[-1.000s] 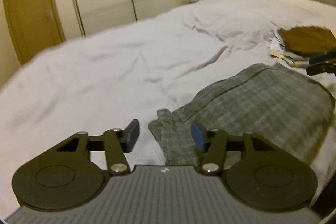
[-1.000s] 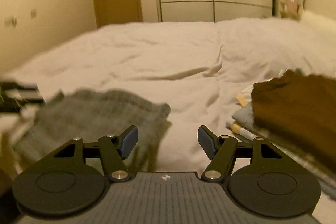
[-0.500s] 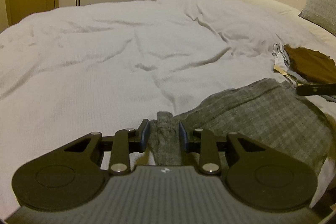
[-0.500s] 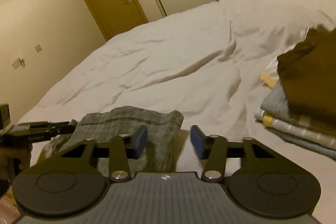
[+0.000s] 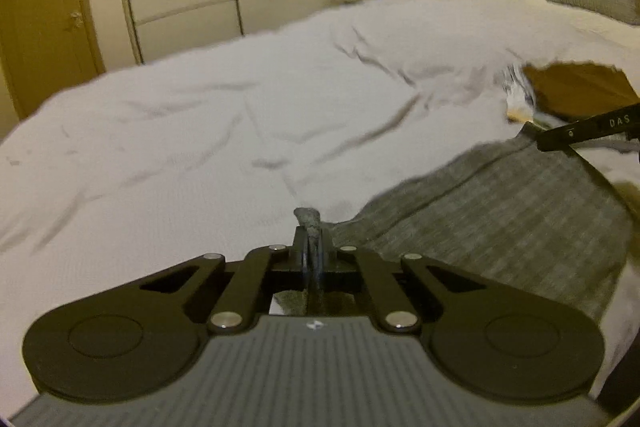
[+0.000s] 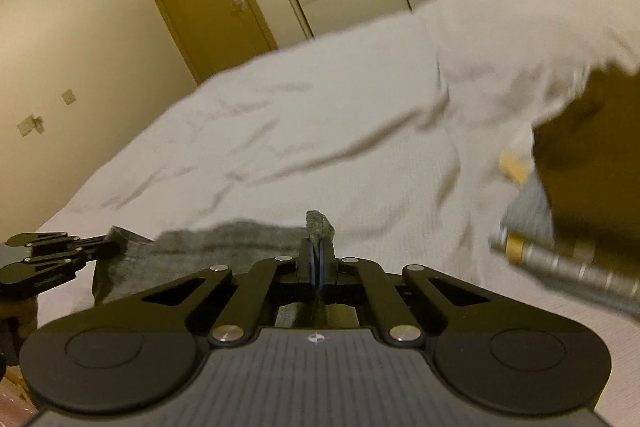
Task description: Fold clothes
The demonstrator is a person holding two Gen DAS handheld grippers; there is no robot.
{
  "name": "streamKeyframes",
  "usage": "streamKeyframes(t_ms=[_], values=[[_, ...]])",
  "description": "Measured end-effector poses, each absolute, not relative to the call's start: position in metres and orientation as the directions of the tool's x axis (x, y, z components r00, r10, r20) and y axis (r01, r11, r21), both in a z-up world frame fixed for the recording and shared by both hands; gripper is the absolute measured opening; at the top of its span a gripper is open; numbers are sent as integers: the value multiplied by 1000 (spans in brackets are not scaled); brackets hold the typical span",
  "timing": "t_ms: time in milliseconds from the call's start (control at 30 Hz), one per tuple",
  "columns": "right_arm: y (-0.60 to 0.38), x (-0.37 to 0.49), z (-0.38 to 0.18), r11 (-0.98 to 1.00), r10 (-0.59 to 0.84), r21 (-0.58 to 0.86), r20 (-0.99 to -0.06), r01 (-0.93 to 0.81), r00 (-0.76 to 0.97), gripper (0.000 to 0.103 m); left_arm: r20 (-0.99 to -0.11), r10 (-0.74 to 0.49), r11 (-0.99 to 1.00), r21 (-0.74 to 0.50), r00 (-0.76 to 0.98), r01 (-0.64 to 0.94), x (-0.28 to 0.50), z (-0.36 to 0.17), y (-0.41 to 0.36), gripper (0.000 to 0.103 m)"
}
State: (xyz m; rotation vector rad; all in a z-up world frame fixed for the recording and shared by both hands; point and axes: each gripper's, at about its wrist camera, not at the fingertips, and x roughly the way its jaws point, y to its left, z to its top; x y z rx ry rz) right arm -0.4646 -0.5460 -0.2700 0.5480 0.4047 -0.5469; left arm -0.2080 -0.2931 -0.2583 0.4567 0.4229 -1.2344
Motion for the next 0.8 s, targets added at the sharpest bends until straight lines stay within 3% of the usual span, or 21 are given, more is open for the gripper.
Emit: streamKeyframes(t_ms=[300, 533, 700, 800], values=[[-553, -456, -277, 712, -380, 391, -485, 584, 788, 0, -589, -775, 359, -108, 231, 927, -167, -288, -290, 2], [-563, -454, -300, 695, -338, 412, -535, 589, 774, 0, -600, -762, 371, -94, 245, 924, -167, -300, -290, 2], [-563, -469, -275, 726, -352, 464, -382, 507, 854, 0, -572, -770, 387, -66, 283, 920, -173, -293, -283, 2], [-570, -458, -284, 725, -346, 424, -457, 543, 819, 0, -598, -754, 391, -77, 271, 917, -169, -303, -287, 3]])
